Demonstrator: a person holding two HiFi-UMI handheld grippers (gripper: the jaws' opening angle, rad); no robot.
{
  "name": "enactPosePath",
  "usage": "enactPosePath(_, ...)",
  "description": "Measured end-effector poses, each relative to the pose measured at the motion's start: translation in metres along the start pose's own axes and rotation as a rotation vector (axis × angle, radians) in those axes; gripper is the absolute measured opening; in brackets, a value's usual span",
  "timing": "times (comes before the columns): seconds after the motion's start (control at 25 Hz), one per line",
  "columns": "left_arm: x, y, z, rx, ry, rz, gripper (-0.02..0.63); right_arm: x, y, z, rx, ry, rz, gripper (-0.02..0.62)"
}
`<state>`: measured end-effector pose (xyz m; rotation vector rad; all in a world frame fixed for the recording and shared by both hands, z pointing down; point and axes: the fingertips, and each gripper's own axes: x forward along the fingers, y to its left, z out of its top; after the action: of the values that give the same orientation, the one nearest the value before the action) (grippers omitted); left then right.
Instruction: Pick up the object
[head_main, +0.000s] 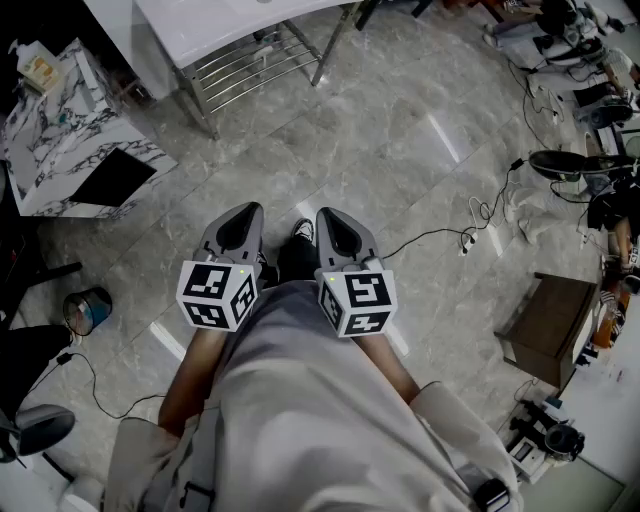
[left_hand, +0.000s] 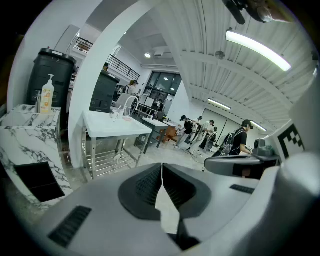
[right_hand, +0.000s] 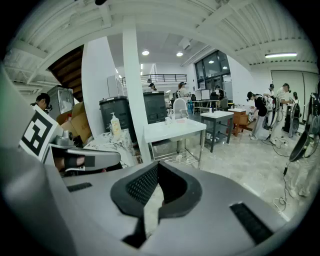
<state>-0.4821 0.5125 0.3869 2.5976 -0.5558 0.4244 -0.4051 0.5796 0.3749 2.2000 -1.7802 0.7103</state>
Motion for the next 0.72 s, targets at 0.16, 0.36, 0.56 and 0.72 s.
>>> enactPosePath(0.16, 0.0, 0.005, 0.001, -0.012, 0.001, 0.004, 0.0, 0.002, 0.002, 0.001, -0.008, 0.014, -0.012, 0.009)
enactPosePath(0.36, 0.009, 0.009, -0.003, -0.028, 0.024, -0.007, 0.0, 0.01, -0.003, -0.014, -0.017, 0.079, -0.051, 0.006)
enactPosePath(0.56, 0.023, 0.011, -0.006, -0.017, 0.053, -0.005, 0.0, 0.025, -0.016, -0.017, 0.01, 0.08, -0.06, 0.008)
enactPosePath(0.72, 0.046, 0.013, 0.003, -0.011, 0.066, 0.002, 0.0, 0.044, -0.032, 0.002, 0.013, 0.045, -0.055, 0.008)
